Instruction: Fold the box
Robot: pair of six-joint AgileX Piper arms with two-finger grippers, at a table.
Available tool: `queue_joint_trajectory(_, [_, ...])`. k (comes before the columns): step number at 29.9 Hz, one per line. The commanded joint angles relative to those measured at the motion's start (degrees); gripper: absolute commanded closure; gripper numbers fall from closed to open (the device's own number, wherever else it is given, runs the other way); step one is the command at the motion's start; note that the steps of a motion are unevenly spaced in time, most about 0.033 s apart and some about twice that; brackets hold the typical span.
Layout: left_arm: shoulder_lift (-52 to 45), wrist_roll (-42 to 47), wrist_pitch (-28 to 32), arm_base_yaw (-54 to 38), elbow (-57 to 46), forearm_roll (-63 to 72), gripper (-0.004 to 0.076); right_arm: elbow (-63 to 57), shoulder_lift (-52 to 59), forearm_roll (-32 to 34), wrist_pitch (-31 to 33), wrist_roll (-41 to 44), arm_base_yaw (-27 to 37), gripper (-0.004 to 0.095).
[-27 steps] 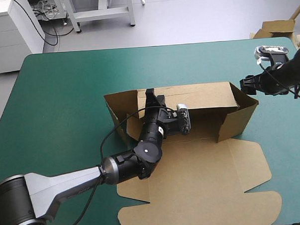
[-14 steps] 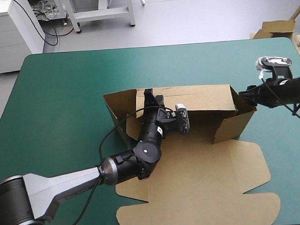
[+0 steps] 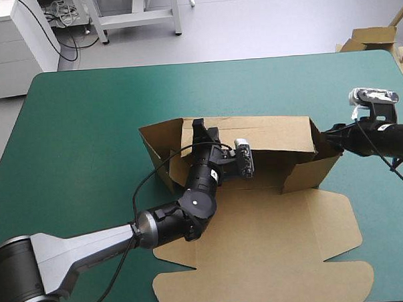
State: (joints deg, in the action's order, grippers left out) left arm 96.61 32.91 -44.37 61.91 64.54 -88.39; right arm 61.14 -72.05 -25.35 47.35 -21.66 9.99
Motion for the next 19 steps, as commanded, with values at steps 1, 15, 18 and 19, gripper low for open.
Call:
queue_joint_trajectory(1, [-0.6, 2.5, 2.5, -0.1, 0.0, 7.1, 0.0731, 1.2, 1.0, 4.7, 6.1, 1.2, 0.1, 0.0356])
queue_joint_trajectory(15, [-0.6, 14.0, 2.4, -0.1, 0.0, 7.0, 0.0731, 5.2, 0.0, 6.2, 7.9, -0.2, 0.1, 0.0357])
queue_joint_trajectory(18, [-0.6, 14.0, 2.4, -0.1, 0.0, 7.0, 0.0731, 3.7, -0.2, 1.8, 7.5, -2.9, 0.1, 0.0357])
queue_joint_trajectory(19, [-0.6, 14.0, 2.4, -0.1, 0.0, 7.0, 0.0731, 3.1, -0.2, 0.8, 7.7, -3.7, 0.1, 0.0357])
